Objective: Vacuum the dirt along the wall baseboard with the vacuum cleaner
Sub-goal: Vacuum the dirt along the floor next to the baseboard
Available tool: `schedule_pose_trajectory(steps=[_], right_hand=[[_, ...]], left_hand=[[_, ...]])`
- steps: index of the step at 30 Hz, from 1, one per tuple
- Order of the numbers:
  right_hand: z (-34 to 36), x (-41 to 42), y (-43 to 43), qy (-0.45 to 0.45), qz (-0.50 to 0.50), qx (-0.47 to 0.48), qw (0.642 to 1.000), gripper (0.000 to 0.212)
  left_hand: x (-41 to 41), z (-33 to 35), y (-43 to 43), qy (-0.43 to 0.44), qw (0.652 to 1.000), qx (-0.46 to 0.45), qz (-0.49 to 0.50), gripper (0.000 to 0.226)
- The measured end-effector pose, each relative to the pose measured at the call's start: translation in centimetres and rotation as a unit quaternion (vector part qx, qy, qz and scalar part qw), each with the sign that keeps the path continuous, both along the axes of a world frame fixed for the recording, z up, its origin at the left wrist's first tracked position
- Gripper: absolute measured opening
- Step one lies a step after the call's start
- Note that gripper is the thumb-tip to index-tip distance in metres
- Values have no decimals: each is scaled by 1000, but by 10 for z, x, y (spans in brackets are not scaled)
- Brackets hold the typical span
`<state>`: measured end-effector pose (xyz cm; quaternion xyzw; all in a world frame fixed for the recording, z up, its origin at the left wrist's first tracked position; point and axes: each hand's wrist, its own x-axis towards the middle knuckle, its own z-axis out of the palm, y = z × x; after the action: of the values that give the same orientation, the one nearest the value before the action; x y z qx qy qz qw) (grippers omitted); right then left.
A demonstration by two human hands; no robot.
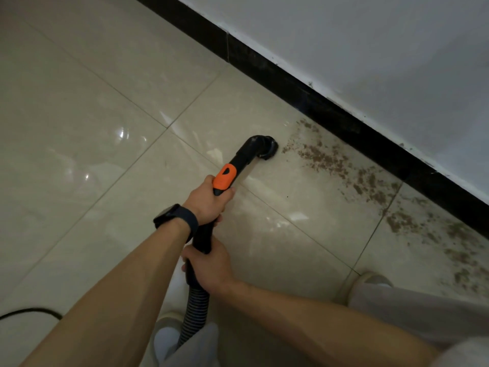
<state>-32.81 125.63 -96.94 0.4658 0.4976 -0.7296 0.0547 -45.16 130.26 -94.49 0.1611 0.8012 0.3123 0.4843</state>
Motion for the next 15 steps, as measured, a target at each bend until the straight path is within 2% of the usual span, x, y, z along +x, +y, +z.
schedule_pose_trajectory(steps=[7,11,15], right_hand=[[1,-5,29,-3,-67,-1,998,23],[-2,-4,44,-1,-77,11,997,22],[-5,-4,60,2,-83,12,997,32]], left_hand=[[1,4,37,11,1000,-10,-1,33],[1,3,54,6,1000,-9,-1,33],[1,4,71,6,1000,-7,3,34]])
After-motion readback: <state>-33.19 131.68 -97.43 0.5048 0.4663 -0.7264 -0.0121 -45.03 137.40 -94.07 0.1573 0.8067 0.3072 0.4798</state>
